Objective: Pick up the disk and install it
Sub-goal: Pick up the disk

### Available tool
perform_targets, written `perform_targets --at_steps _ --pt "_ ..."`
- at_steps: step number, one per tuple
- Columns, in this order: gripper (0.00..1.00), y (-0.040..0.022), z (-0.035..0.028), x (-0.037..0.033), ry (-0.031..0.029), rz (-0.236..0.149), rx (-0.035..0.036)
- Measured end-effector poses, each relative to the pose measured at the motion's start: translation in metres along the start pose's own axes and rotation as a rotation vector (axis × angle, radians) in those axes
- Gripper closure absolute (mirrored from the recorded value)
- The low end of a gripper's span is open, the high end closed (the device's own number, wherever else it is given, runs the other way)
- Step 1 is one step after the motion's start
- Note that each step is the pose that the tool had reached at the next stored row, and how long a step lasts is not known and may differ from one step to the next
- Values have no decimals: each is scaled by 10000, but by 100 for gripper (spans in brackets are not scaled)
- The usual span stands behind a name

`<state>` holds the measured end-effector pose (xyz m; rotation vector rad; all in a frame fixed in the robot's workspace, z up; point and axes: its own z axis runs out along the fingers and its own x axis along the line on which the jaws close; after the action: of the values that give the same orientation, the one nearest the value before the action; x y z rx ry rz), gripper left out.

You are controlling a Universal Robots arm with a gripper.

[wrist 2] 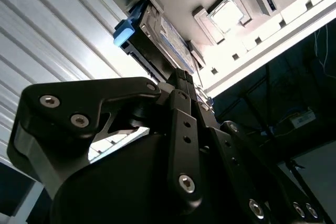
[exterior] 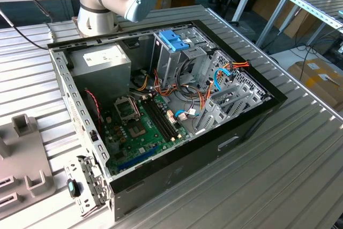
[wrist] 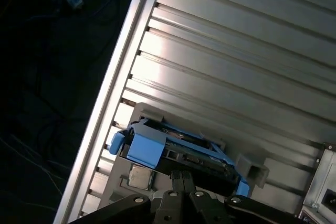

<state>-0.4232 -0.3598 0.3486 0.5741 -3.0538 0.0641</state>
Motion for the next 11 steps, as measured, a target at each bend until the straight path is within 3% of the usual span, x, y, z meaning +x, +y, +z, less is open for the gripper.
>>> perform_targets --at_steps 11 --pt "89 1 0 0 -56 -1716 77"
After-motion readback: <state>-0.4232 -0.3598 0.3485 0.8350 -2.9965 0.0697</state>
